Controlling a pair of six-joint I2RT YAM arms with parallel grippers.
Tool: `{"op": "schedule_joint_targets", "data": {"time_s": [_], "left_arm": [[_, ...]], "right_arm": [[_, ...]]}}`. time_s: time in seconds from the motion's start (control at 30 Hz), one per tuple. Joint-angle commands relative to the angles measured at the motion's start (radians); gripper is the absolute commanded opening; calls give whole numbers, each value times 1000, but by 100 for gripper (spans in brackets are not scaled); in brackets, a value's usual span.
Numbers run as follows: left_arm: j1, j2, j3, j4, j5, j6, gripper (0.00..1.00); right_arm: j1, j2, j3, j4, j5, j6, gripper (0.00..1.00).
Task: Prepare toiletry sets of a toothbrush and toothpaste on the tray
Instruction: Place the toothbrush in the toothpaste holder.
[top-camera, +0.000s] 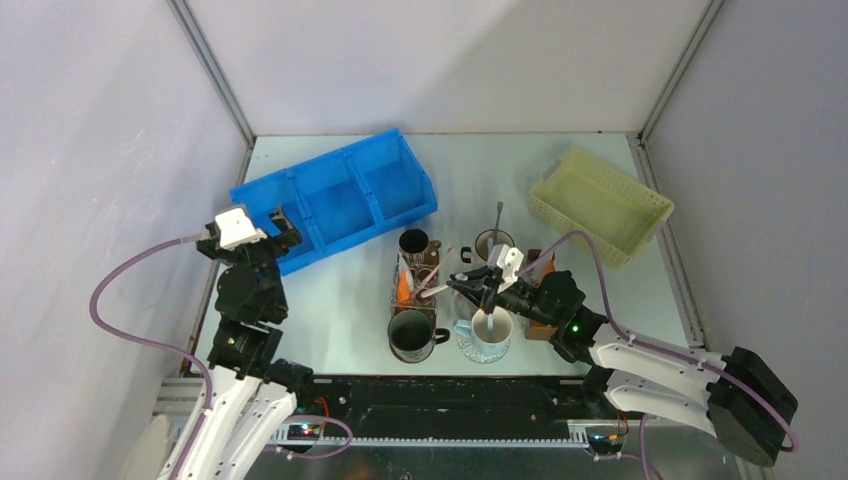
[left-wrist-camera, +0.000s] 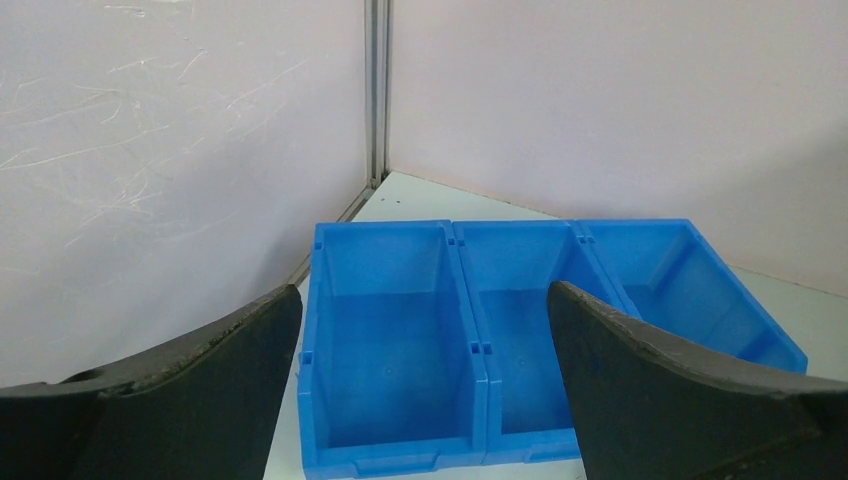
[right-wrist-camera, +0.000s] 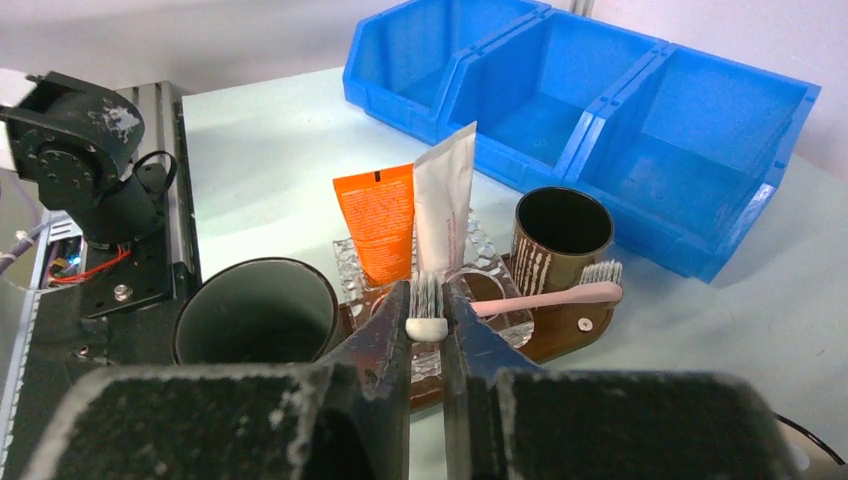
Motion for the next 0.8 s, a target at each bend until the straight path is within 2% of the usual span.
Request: {"op": "schedule_joint_targets", "data": {"time_s": [0.0,0.4,0.77], "left_arm": [[9,6,-3,43,-20,22,100],[8,4,-9,50,-30,38,100],[8,-6,-13,56,-30,46,100]], "right_arm": [[5,47,-9,129,29,-44,0],[9,189,-10,258,9,-52,5],[36,251,-13,268,7,-64,17]]}}
